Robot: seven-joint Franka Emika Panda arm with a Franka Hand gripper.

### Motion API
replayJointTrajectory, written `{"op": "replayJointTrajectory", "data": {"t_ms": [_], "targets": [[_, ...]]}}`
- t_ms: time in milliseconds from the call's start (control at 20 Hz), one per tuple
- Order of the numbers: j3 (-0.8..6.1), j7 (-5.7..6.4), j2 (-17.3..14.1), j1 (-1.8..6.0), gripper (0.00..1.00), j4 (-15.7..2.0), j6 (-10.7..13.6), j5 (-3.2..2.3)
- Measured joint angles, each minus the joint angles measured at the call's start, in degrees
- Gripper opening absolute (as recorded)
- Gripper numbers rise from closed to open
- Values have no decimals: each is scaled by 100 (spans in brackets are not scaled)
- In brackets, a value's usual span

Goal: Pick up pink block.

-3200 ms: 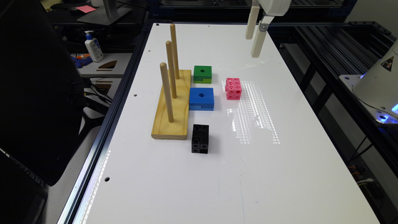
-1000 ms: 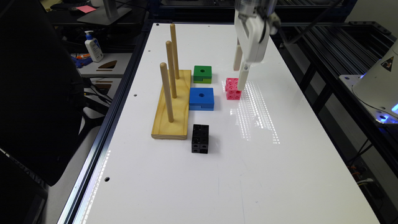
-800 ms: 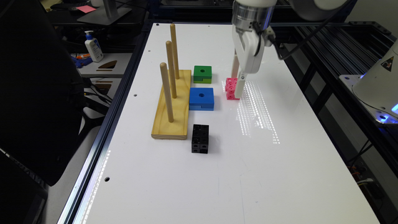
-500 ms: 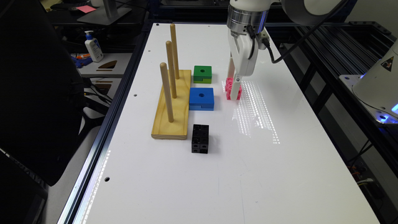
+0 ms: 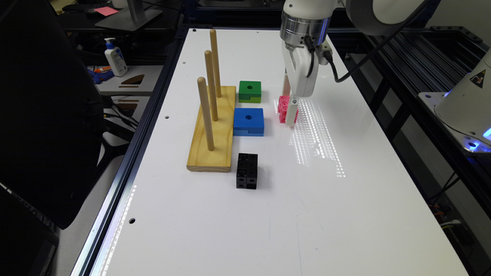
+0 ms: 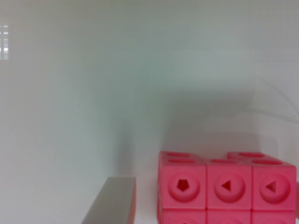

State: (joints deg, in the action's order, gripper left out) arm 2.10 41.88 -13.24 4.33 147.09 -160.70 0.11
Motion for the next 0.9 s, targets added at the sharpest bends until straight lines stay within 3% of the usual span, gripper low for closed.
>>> {"op": "replayJointTrajectory", "data": {"t_ms": [300, 450, 550, 600, 900], "targets": [[0, 0, -9, 0, 100, 0, 0, 0], [-3, 1, -202, 0, 100, -12, -196, -2], [-2, 1, -202, 2, 100, -26, -185, -2], [-4, 0, -198, 3, 0, -27, -187, -2], [-3, 0, -197, 3, 0, -27, -187, -2]]}}
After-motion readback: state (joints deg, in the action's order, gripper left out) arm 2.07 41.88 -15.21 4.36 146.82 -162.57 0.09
